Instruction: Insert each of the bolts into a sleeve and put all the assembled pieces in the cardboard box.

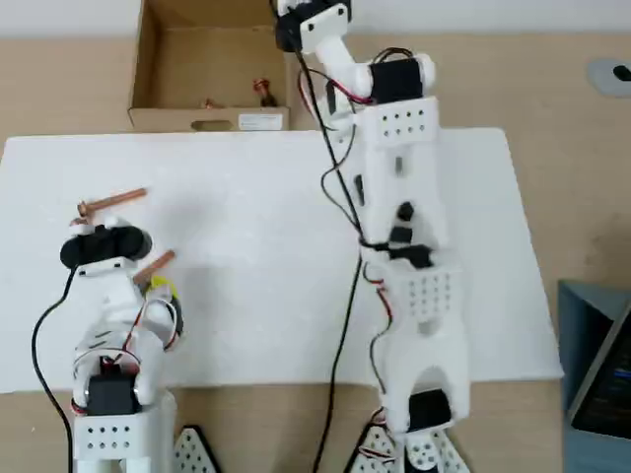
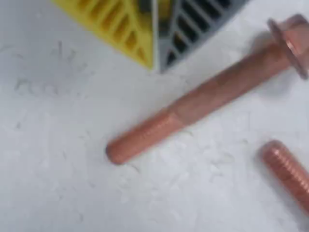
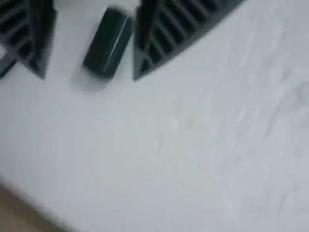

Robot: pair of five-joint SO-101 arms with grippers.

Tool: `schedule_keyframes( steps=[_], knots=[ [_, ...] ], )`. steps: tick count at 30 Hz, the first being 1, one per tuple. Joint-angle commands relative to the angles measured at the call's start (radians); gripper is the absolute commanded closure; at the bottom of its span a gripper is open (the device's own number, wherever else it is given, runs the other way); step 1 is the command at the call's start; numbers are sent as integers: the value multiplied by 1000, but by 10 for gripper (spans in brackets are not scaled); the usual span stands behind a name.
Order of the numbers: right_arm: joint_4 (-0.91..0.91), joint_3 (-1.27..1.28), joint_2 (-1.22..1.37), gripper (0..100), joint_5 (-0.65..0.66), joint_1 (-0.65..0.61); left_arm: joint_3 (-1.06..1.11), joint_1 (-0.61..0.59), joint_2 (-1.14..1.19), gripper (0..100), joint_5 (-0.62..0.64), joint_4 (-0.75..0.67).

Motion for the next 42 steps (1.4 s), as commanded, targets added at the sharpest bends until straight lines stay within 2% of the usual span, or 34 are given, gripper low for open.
schedule_keyframes(
  steps=[1, 5, 11, 21, 26, 39, 42],
  knots=[
    [21, 219, -162, 859, -2, 21, 0, -6, -8, 997, 0, -23],
    [20, 358, -193, 860, -5, 36, 0, -6, -8, 997, 0, -23],
    [17, 435, -168, 858, 0, 73, 0, -6, -8, 997, 0, -23],
    [-37, 433, -13, 852, 37, 76, 0, -6, -8, 997, 0, -23],
    [-66, 433, 30, 795, 37, 79, 0, -6, -8, 997, 0, -23],
    [-141, 427, 153, 797, 38, 81, 0, -6, -8, 997, 0, -23],
    [-157, 427, 179, 846, 40, 79, 0, -6, -8, 997, 0, -23]
  ],
)
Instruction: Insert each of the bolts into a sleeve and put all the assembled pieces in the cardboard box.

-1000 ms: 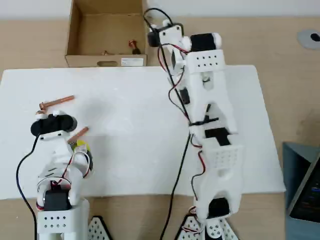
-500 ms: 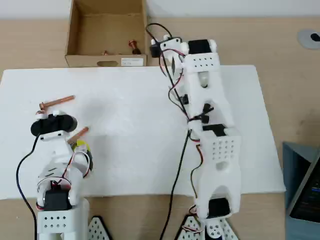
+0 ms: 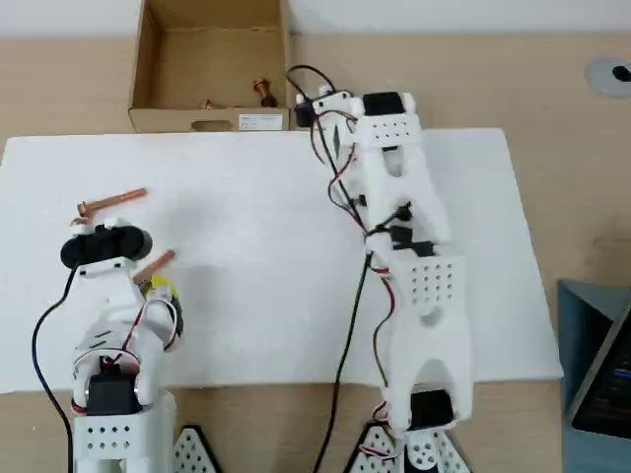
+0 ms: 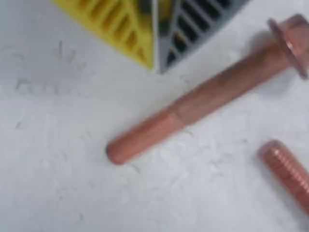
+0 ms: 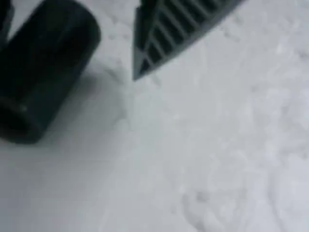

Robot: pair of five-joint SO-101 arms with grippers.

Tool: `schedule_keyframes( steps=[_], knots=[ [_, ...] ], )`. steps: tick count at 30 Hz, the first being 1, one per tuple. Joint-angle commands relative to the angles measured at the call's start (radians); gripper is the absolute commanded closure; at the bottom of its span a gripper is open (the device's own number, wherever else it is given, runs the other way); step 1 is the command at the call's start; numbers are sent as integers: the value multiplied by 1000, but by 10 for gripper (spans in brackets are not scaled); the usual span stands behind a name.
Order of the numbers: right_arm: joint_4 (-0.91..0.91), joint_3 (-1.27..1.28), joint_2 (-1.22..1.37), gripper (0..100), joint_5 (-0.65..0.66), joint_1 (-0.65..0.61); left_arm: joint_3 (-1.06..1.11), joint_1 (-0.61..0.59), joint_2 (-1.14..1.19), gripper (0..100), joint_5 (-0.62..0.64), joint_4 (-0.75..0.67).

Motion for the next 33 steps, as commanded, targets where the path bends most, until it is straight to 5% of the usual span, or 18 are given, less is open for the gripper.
schedule_keyframes(
  steps=[1, 5, 19, 33],
  knots=[
    [-26, -10, 16, 880, 15, 16, 0, -6, -8, 997, 0, -23],
    [-23, -19, 18, 988, 15, 13, 0, -6, -8, 997, 0, -23],
    [157, -340, -21, 988, 6, 18, 0, -6, -8, 997, -3, -23],
    [155, 94, -555, 988, -92, 62, 0, 2, -8, 996, -6, -21]
  ],
)
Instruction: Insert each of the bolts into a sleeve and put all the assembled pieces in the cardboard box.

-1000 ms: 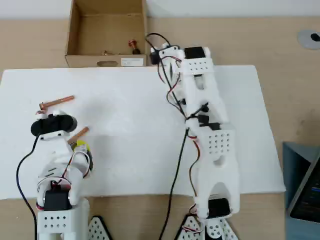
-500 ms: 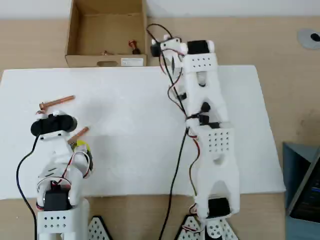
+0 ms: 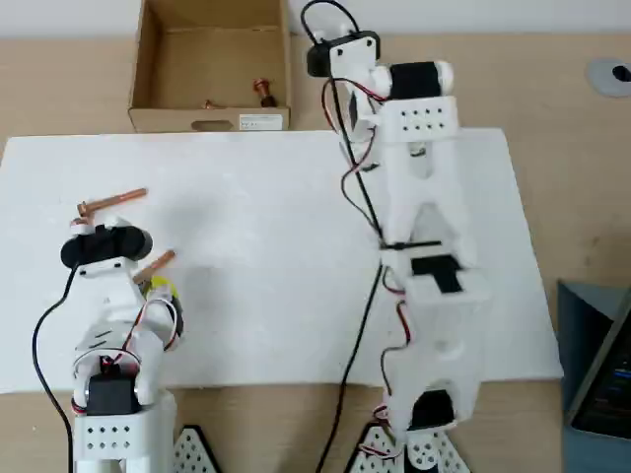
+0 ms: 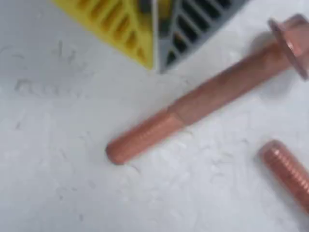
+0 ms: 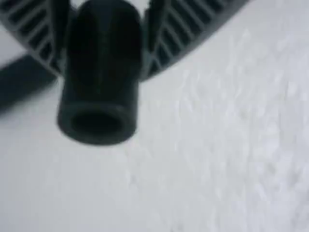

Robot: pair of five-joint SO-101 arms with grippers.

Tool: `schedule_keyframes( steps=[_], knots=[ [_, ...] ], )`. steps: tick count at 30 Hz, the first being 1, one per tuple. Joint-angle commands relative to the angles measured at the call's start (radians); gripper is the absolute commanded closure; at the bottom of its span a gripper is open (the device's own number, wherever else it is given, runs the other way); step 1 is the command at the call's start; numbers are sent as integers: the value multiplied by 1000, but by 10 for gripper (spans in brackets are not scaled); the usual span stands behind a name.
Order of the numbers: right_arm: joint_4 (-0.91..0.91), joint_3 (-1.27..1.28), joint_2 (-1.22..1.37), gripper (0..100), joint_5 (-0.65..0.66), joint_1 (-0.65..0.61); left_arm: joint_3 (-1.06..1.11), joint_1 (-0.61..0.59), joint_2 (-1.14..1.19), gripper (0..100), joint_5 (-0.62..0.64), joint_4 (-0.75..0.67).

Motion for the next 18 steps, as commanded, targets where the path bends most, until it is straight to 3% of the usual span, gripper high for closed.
schedule_keyframes(
  steps=[1, 13, 18],
  knots=[
    [25, 117, -208, 988, -8, 53, 0, 2, -8, 996, -6, -21],
    [25, 429, -704, 989, -195, 213, -114, -71, -2, 998, 2, -8],
    [3, 645, -849, 989, -226, 277, -267, -66, -2, 998, 2, 115]
  ],
)
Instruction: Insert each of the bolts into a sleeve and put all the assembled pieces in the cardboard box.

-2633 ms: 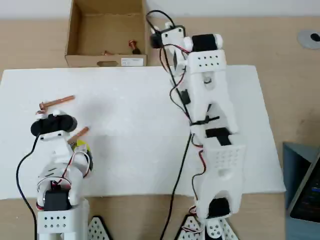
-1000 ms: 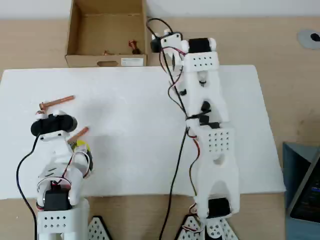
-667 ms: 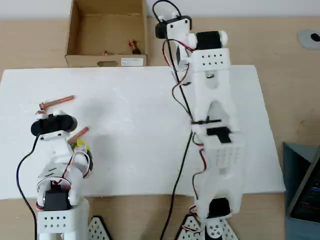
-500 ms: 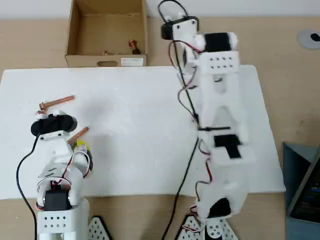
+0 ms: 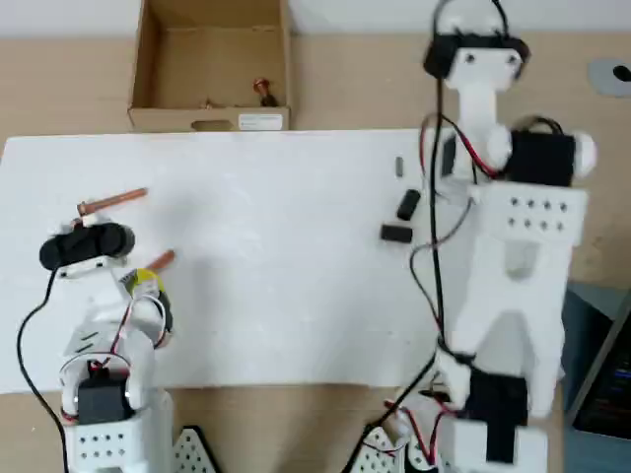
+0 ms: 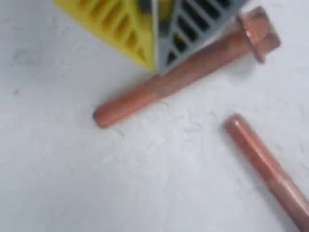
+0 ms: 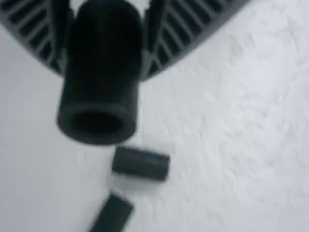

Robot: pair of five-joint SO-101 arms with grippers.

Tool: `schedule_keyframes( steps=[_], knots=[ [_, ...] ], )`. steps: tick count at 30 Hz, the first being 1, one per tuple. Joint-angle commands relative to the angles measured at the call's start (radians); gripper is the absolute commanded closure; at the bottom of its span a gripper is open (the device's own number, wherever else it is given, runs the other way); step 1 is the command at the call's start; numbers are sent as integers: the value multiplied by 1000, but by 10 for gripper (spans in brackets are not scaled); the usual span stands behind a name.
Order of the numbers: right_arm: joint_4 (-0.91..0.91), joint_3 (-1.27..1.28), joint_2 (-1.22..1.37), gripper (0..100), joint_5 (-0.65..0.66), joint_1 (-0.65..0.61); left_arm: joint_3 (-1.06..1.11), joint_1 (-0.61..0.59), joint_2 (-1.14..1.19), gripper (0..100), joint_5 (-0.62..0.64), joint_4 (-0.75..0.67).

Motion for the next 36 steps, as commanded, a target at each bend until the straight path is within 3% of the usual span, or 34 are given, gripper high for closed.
schedule_keyframes(
  steps=[1, 10, 25, 30, 36],
  knots=[
    [-9, 137, -140, 989, -14, 48, -169, -9, -2, 998, 2, 75],
    [-72, 401, -450, 989, -6, 85, -371, -11, 74, 998, 2, 209],
    [-78, 621, -657, 989, -11, 85, -815, -15, 760, 998, 132, 213],
    [-78, 665, -676, 989, -12, 85, -865, -74, 931, 994, 213, 144],
    [-100, 700, -697, 989, -12, 87, -875, -117, 1101, 993, 213, 34]
  ],
)
